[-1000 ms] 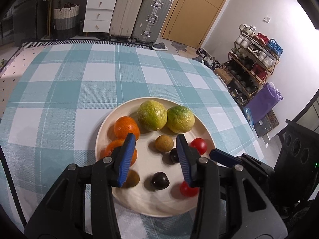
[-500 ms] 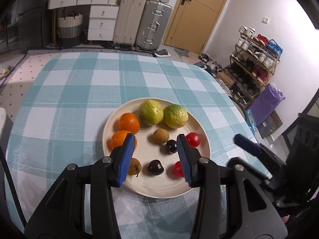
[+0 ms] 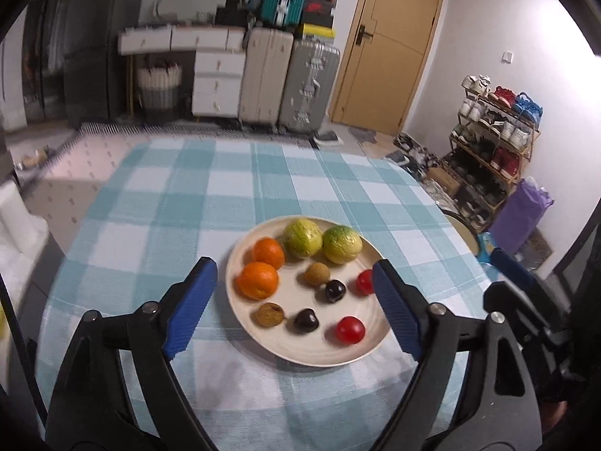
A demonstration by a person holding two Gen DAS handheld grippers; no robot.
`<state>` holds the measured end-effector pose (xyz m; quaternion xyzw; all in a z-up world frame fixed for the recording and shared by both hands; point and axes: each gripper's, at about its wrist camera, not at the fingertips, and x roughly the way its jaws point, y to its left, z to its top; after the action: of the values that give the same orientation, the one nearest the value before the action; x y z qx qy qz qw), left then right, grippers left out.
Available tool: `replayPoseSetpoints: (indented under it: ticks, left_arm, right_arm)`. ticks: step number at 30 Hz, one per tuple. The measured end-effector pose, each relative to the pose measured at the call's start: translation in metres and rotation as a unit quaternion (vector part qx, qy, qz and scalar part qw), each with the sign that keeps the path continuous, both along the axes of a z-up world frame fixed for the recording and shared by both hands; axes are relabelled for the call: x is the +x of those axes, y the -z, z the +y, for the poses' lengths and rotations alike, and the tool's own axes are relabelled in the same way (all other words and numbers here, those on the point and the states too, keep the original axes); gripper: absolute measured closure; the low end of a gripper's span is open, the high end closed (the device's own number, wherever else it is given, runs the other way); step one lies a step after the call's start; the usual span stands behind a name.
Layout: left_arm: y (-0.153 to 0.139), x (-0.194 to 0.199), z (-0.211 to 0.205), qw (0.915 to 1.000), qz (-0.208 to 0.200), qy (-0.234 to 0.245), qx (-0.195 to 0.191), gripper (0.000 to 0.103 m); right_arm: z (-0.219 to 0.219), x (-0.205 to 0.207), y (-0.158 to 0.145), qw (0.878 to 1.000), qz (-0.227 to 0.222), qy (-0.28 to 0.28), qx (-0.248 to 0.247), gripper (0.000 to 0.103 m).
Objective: Organize fruits
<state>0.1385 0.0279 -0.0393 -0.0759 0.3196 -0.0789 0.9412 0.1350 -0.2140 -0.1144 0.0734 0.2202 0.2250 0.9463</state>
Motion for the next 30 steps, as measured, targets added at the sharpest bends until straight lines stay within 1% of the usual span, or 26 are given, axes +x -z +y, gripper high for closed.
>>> replayPoseSetpoints:
  ticks: [2,3,4,7,10,15,19,20,23,26,30]
  left_arm:
    - [-0.006,-0.010,-0.001,0.9998,-0.016,-0.004,0.012,0.012]
    - [-0.008,-0.015,-0.001,0.9996,-0.023,-0.006,0.013,0.004]
    - [-0.011,-0.020,-0.001,0.9994,-0.030,-0.009,0.014,0.001]
    - [-0.017,-0.034,-0.001,0.9982,-0.054,-0.016,0.022,0.001]
    - [-0.020,-0.047,-0.001,0.9968,-0.073,-0.022,0.024,0.001]
    - [-0.017,-0.062,-0.004,0.9948,-0.092,-0.027,0.034,0.001]
    - [-0.011,-0.069,-0.001,0.9939,-0.100,-0.034,0.032,0.001]
    - [-0.008,-0.071,0.002,0.9937,-0.102,-0.036,0.029,0.001]
    - [-0.003,-0.075,0.006,0.9925,-0.109,-0.044,0.035,0.001]
    - [0.004,-0.079,0.009,0.9896,-0.127,-0.050,0.046,0.001]
    - [0.015,-0.086,0.014,0.9850,-0.153,-0.056,0.057,0.001]
  right_arm:
    - [-0.002,-0.005,-0.003,1.000,-0.006,0.005,-0.001,0.003]
    - [-0.003,-0.009,-0.004,1.000,-0.011,0.006,-0.004,0.003]
    - [-0.003,-0.013,-0.006,1.000,-0.017,0.007,-0.010,0.002]
    - [-0.003,-0.024,-0.010,0.999,-0.035,0.012,-0.021,0.002]
    - [-0.007,-0.033,-0.011,0.998,-0.050,0.017,-0.016,0.001]
    - [-0.011,-0.045,-0.014,0.997,-0.077,0.019,-0.012,0.000]
    - [-0.013,-0.057,-0.014,0.995,-0.100,0.021,-0.022,0.000]
    - [-0.014,-0.060,-0.014,0.994,-0.104,0.020,-0.019,0.000]
    - [-0.019,-0.071,-0.016,0.993,-0.117,0.023,-0.005,0.000]
    - [-0.023,-0.079,-0.015,0.991,-0.127,0.029,-0.002,0.000]
    - [-0.023,-0.083,-0.010,0.991,-0.129,0.034,-0.014,0.000]
